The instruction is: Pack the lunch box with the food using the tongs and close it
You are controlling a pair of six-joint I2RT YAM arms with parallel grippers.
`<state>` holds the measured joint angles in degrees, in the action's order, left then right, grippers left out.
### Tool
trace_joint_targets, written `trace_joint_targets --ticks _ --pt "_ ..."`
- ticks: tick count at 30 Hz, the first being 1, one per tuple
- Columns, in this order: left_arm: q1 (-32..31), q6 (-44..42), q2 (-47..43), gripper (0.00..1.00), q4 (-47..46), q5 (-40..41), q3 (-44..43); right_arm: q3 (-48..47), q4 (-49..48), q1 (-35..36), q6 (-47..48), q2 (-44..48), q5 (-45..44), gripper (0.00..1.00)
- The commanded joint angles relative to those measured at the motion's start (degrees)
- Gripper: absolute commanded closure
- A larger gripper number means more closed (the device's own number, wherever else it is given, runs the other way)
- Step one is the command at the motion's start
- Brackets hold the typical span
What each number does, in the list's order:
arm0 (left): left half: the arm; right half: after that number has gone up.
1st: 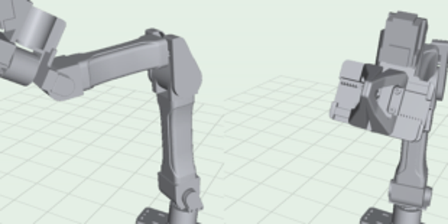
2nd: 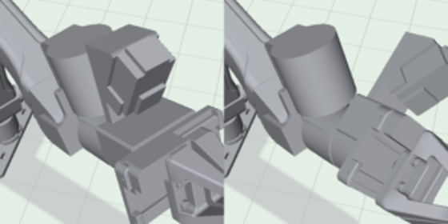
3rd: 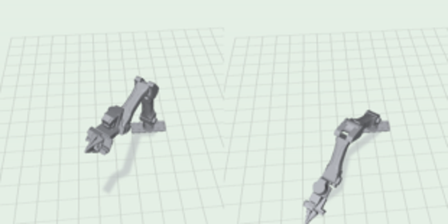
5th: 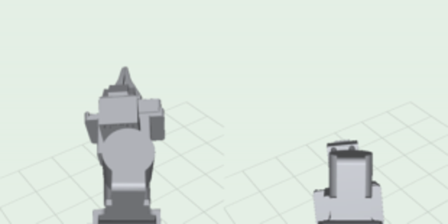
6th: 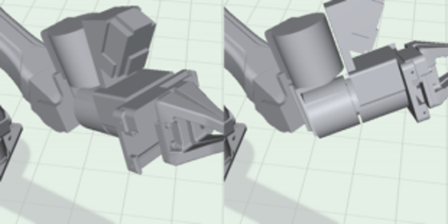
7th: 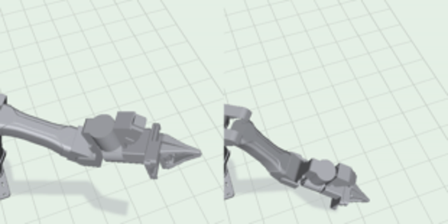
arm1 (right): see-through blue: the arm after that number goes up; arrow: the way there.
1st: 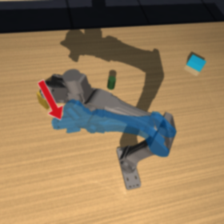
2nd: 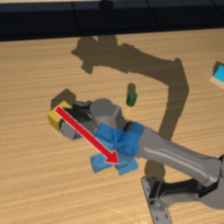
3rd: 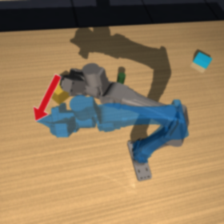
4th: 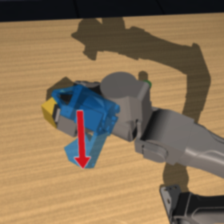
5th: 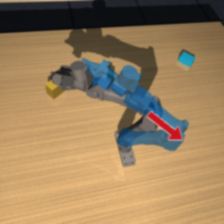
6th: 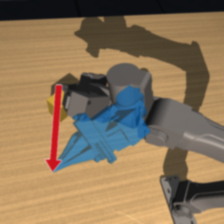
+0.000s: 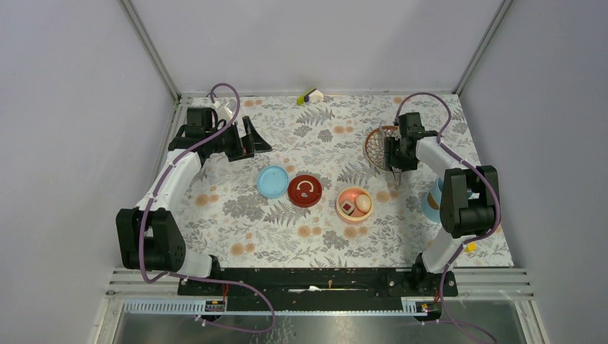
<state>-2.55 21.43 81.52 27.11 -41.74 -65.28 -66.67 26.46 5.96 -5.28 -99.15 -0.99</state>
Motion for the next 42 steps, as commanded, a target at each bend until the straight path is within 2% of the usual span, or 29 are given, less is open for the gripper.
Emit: trace_joint_targets --ticks 1,11,19,30,35,38,42 --pt "0.3 -0.2 -1.5 0.01 -1.5 0.4 -1.9 0.2 2.9 0.0 0.4 1.6 -1.2 0.37" --pt "0.3 -0.7 -2.1 0.01 -1.5 0.6 -1.5 0.0 2.9 0.1 0.6 1.3 -1.3 0.36" --pt "0.3 -1.4 -2.7 0.01 -1.3 0.6 -1.3 -1.7 3.2 0.1 1.1 4.5 -0.4 0.12" --pt "0.2 -4.4 -2.9 0.01 -0.2 0.8 -1.4 -5.5 3.6 0.1 4.2 10.4 5.3 0.0" --pt "-0.7 -11.3 -2.1 0.01 3.8 2.0 -2.8 -6.9 3.6 0.2 7.8 13.4 10.7 0.0" --pt "-3.6 -19.3 -1.4 0.01 7.9 4.3 -4.2 -7.5 3.6 0.1 9.9 15.9 15.8 0.0" --pt "-9.4 -32.5 -1.0 0.01 11.8 11.6 -3.2 -7.8 3.7 0.1 11.4 19.4 22.4 0.0"
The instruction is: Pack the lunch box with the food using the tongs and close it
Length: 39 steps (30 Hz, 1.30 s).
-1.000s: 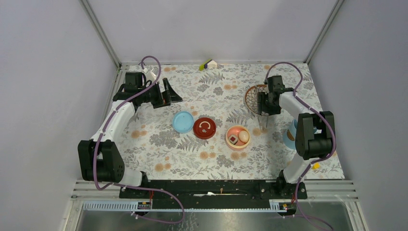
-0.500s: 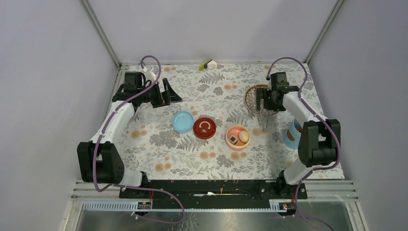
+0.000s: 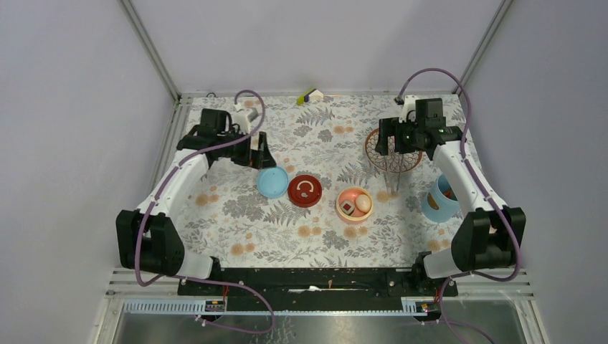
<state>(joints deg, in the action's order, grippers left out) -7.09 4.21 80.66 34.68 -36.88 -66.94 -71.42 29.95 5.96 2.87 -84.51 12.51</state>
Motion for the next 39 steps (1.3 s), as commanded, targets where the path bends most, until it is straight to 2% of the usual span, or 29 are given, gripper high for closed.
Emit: trace_joint_targets --ticks 1,4,9,13,25,29,32,37,39 --pt "-6.0 -18.6 0.0 0.01 4.7 8.8 -0.7 -3.0 0.2 0.2 3.5 5.7 10.3 0.0" --pt "-8.4 -27.6 0.6 0.01 5.5 12.0 1.4 -1.9 0.2 0.1 4.3 7.6 14.4 0.0" --pt "-10.9 -36.3 2.6 0.02 5.1 12.1 4.0 0.9 0.1 0.1 5.1 10.6 18.9 0.0" --pt "-13.2 -40.6 4.4 0.07 -0.3 14.9 7.0 2.7 -0.2 0.1 4.4 12.2 20.3 0.0" --pt "-20.8 -48.5 6.2 0.17 -7.8 20.3 11.6 5.7 1.3 0.1 4.9 13.1 19.3 0.01" --pt "-24.4 -53.5 4.8 0.17 -8.5 19.5 11.6 5.7 1.4 0.1 4.2 12.5 19.3 0.0" --pt "-25.5 -58.2 4.8 0.15 -8.2 15.6 10.7 5.6 1.4 0.0 3.8 12.1 19.5 0.0" --pt "-25.7 -62.6 10.5 0.02 -6.7 11.2 5.2 5.8 1.3 0.0 3.7 12.0 19.2 0.01" --pt "-25.7 -61.8 13.5 0.03 -5.6 10.1 1.5 5.9 1.3 0.0 3.7 12.1 18.9 0.0"
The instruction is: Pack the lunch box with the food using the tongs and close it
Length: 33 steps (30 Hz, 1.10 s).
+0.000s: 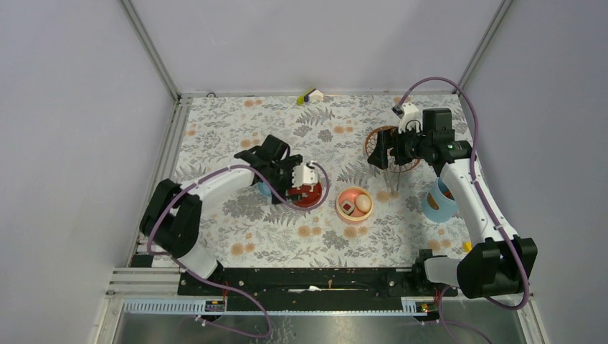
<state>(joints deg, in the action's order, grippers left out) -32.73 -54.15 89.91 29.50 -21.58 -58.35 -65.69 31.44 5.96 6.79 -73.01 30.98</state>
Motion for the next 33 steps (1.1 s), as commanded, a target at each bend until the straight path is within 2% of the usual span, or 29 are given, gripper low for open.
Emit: trace_joint_targets --ticks 1,5,10,14,22,33 --pt "-0.1 -2.6 5.8 0.05 0.3 -5.6 -9.0 0.2 -0.1 0.1 -0.2 0.7 0.3 0.0" --pt "0.0 -0.1 10.2 0.15 1.7 -6.6 -14.8 0.9 -0.2 0.0 -0.2 1.1 0.0 0.01" --pt "0.0 3.4 14.2 0.33 2.4 -7.0 -19.5 1.6 -0.1 0.0 -0.4 1.4 -0.6 0.0" --pt "-0.3 0.4 12.4 0.4 2.5 -8.3 -17.1 2.2 -0.1 0.0 -0.3 1.8 -0.9 0.0" --pt "-2.7 1.0 8.4 0.65 -0.3 -8.0 -10.6 2.8 -0.2 0.0 -0.5 1.9 -0.8 0.0" --pt "-6.1 6.1 6.7 0.68 -5.8 -3.9 -5.0 3.3 -0.2 0.0 -0.5 2.4 -1.5 0.0"
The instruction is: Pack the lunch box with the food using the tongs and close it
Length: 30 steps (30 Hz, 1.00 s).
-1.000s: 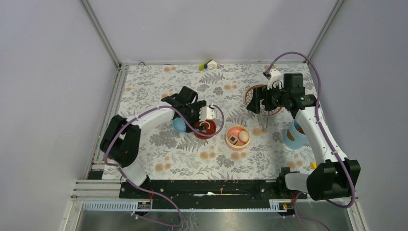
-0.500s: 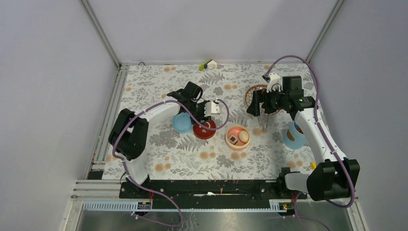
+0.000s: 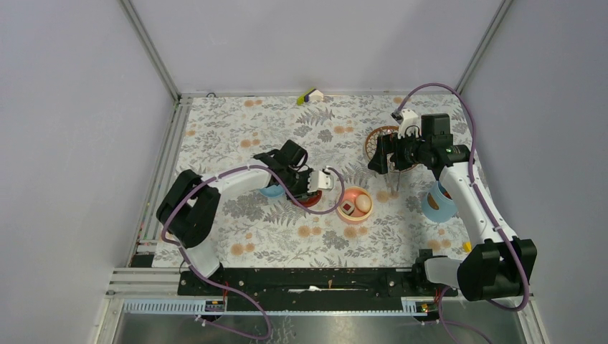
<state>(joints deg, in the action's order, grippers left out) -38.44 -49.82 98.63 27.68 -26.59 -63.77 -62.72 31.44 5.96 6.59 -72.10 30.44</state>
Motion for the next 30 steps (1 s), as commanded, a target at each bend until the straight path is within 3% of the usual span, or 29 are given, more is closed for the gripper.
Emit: trace_joint_targets --ticks 1,23,27,30 --pt "-0.4 2.0 -1.8 0.68 -4.0 1.2 0.4 0.4 -0.2 0.0 -0.3 1.6 -0.9 0.0" --pt "-0.6 0.2 3.9 0.63 -4.6 2.0 -1.8 0.8 -0.2 0.0 -0.3 1.4 -1.0 0.01" --pt "-0.6 -0.6 4.6 0.67 -3.6 1.8 -2.4 0.8 -0.2 0.0 -0.2 1.4 -1.0 0.01" --pt "-0.5 -1.3 5.1 0.75 -2.2 1.8 -3.0 0.8 -0.1 0.0 -0.2 1.4 -1.1 0.01"
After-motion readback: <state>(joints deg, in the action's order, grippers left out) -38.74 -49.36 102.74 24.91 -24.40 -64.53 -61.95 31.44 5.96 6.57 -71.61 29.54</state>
